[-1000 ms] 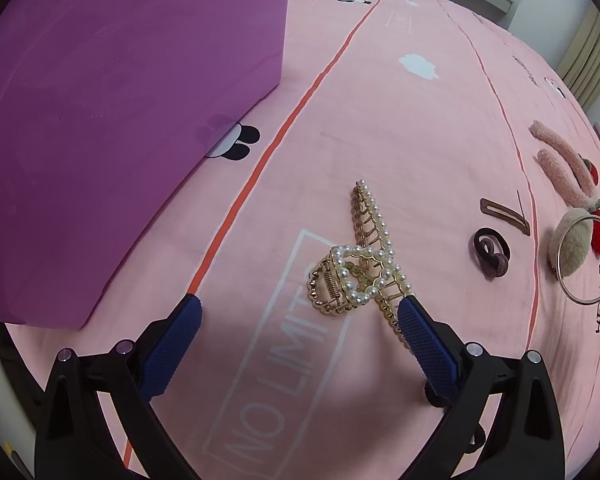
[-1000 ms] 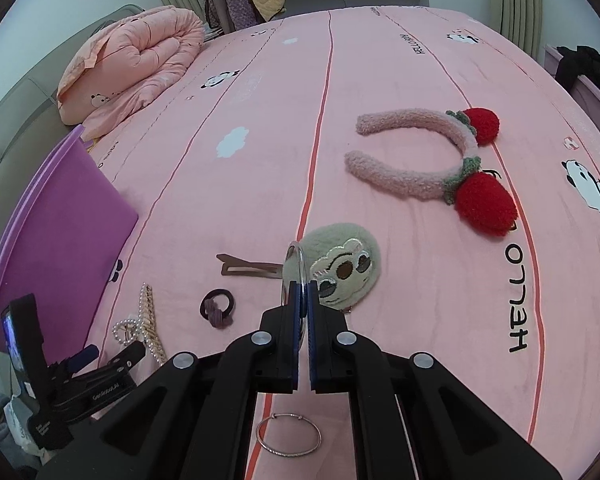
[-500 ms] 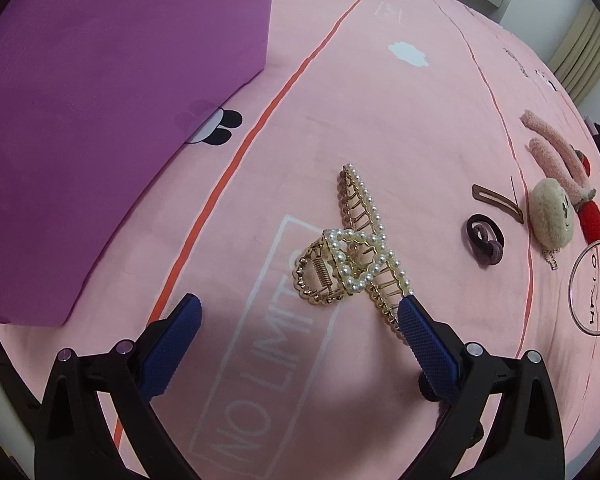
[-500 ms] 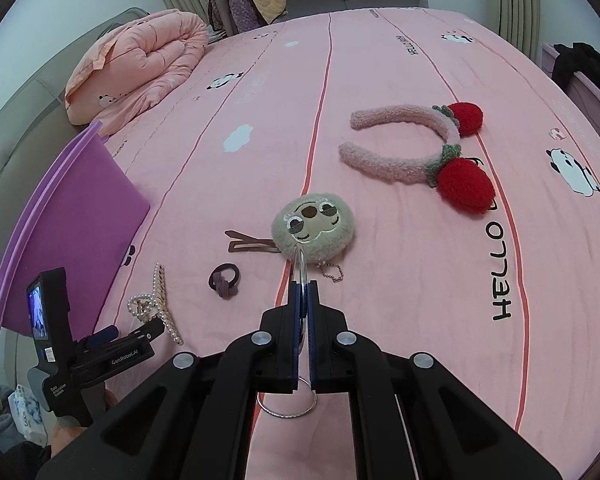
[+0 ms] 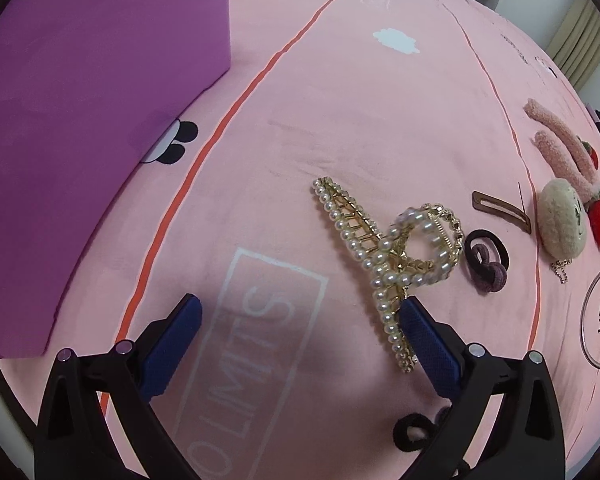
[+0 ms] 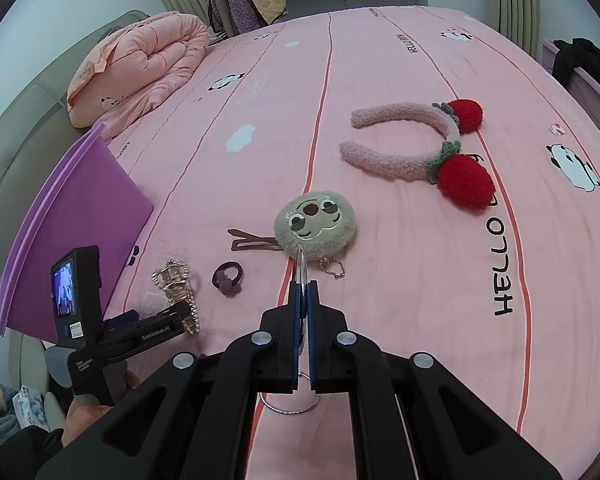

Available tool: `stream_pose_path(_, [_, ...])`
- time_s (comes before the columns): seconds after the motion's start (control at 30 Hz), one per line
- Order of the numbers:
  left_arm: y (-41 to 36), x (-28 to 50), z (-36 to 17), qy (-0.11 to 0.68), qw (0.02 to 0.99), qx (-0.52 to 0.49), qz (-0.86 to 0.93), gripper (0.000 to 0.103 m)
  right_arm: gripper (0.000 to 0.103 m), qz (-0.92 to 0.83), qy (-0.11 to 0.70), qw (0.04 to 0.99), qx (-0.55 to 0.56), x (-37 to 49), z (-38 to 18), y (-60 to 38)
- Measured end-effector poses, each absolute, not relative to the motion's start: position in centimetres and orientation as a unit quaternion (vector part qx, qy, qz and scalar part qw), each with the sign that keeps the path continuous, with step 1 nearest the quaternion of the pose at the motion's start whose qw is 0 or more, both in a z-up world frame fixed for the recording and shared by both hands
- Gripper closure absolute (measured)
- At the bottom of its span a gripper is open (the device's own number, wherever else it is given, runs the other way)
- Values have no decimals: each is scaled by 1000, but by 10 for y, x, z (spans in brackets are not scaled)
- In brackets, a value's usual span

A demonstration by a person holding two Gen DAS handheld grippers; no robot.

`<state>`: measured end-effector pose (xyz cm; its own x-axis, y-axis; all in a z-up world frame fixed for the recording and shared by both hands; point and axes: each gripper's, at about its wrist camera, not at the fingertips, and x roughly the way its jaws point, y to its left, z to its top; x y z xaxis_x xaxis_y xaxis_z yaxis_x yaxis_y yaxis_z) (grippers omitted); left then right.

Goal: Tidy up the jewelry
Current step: 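Hook the silver hoop ring with the right tool while the left tool approaches the pearl claw, then grasp the pearl hair claw with the left tool and lift it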

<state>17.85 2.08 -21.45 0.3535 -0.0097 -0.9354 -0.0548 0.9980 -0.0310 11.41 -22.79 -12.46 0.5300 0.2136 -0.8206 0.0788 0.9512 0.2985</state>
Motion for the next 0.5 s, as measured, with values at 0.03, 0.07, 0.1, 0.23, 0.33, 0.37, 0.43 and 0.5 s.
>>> stream_pose_path(0.03, [18, 180, -214, 565, 825, -26, 13, 5, 100, 38, 483, 861, 151, 114, -125, -228])
stream_pose_path(0.07, [15, 181, -215, 563, 826, -22, 15, 5, 100, 38, 484, 861, 152, 114, -126, -228])
stream_pose_path(0.1, [11, 183, -215, 562, 827, -15, 17, 5, 100, 38, 485, 860, 152, 114, -127, -228])
stream_pose_path(0.23, [-7, 190, -222, 566, 823, 31, 37, 6, 100, 38, 487, 860, 152, 114, -128, -227])
stream_pose_path(0.33, [-10, 193, -221, 561, 826, 29, 39, 10, 100, 39, 486, 860, 151, 114, -127, -226])
stream_pose_path(0.37, [-10, 192, -220, 560, 827, 26, 36, 12, 100, 38, 486, 860, 151, 113, -127, -227])
stream_pose_path(0.43, [-13, 189, -216, 554, 832, 28, 22, 34, 100, 39, 485, 860, 152, 113, -126, -227])
stream_pose_path(0.5, [-19, 183, -210, 542, 839, 38, 10, 63, 100, 39, 483, 861, 153, 113, -124, -227])
